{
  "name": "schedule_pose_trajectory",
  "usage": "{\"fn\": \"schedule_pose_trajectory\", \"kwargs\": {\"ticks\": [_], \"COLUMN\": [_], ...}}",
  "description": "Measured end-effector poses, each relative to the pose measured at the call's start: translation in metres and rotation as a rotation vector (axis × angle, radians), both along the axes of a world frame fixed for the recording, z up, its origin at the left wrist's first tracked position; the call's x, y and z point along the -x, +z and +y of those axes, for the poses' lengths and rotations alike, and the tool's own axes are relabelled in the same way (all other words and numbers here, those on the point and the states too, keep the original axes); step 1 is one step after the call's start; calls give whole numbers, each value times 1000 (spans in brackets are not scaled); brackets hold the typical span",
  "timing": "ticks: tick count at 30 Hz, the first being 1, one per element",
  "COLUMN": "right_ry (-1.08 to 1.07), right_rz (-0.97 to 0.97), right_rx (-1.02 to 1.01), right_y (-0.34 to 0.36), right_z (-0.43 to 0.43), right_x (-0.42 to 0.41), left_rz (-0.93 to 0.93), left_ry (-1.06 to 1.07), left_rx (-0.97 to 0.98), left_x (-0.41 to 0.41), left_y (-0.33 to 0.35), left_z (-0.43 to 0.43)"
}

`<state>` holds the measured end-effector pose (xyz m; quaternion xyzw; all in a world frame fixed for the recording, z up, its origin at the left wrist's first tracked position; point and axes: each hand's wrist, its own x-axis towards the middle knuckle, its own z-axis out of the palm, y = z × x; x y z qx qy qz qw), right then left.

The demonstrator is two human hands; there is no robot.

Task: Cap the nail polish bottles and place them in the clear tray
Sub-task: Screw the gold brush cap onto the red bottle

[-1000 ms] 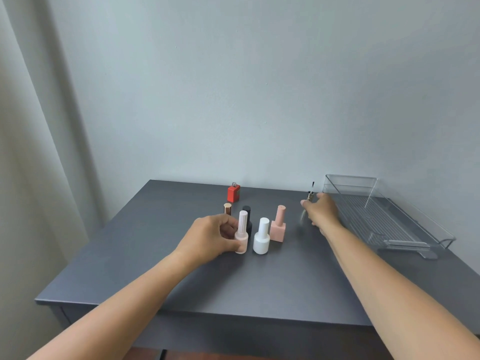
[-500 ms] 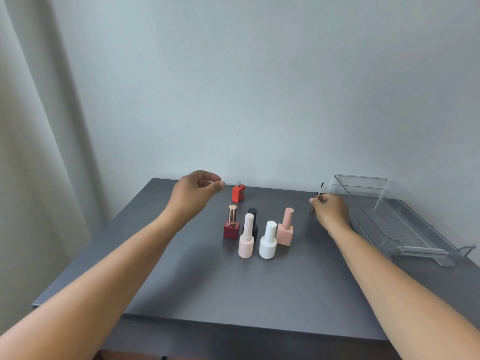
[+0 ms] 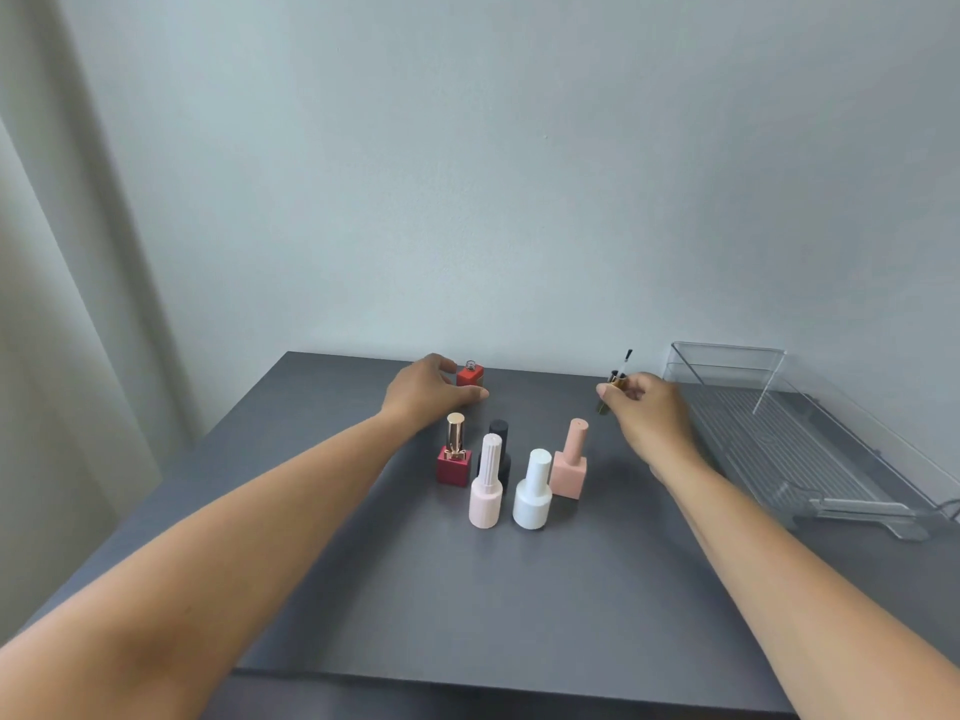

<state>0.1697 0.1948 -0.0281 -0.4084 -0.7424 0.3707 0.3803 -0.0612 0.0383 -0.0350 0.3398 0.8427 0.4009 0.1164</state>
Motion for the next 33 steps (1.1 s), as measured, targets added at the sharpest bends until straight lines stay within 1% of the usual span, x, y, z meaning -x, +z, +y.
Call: {"fn": "schedule_pose_trajectory", "kwargs": {"ticks": [7,12,17,23,28,33], "right_ry": [33,63,127,210,280,397], "right_rz": [38,48,95,180,225,259], "right_rx": [1,37,67,59,27,-37], "right_y": [4,11,27,54,79,98], "right_z": [-9,-16,-29,-49,-68,-91], "right_x": [1,-1,-5,-8,-12,-20], "left_rz": [33,2,-105,-256,-228,-173], "left_ry": [38,52,35,-45,-164,-189], "left_rx": [-3,-37,-199,-446,-508,-537], "left_x": [-2,-4,-12,-35,-53,-70], "left_y": [1,3,18,59,84,90], "left_z": [6,-1,-19,-49,-72,-83]}}
